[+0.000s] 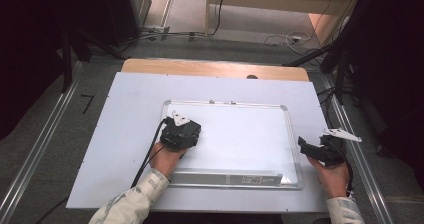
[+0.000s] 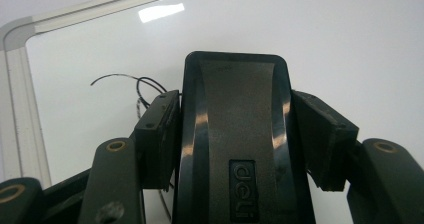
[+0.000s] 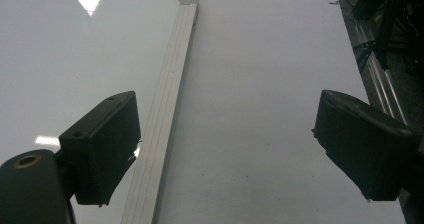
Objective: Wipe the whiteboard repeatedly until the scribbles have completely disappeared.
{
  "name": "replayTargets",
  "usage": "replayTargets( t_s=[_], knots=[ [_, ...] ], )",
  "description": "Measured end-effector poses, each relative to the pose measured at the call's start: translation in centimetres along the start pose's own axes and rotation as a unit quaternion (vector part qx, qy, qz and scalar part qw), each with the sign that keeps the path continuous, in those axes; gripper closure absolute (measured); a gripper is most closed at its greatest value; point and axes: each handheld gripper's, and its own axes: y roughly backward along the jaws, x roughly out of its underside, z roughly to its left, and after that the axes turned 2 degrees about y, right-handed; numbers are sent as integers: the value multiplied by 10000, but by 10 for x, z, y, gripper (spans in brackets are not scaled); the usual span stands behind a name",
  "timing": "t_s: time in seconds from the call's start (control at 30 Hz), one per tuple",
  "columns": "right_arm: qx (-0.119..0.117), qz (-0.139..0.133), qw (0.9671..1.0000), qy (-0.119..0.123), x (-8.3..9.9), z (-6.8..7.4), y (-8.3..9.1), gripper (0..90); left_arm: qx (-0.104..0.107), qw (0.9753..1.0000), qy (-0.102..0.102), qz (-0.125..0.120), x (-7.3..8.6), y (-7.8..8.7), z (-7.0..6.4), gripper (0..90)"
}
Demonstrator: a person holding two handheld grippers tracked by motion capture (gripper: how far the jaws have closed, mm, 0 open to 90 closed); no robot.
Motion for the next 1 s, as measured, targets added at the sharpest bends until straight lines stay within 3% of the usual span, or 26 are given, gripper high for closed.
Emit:
replayTargets(
  t_s=[0.23, 0.43, 0.77, 0.9, 1.0],
  knots=[
    [-4, 2, 10000, 1, 0, 0, 0, 100, 113, 9998, -171, 24, 1, 0, -5, 407],
    [-1, 3, 10000, 3, 0, 0, 0, 100, 86, 9996, -276, 6, 1, 0, -3, 408],
    [-5, 13, 10000, -17, 1, 0, 1, 100, -180, 9998, -67, -21, -3, -2, 20, 409],
    [-3, 15, 10000, -15, 1, 0, 0, 100, -240, 9997, -108, -9, -3, -1, 17, 410],
    [3, 15, 10000, -4, 0, 0, 0, 100, -161, 9997, -176, 18, -1, 1, 11, 410]
  ],
)
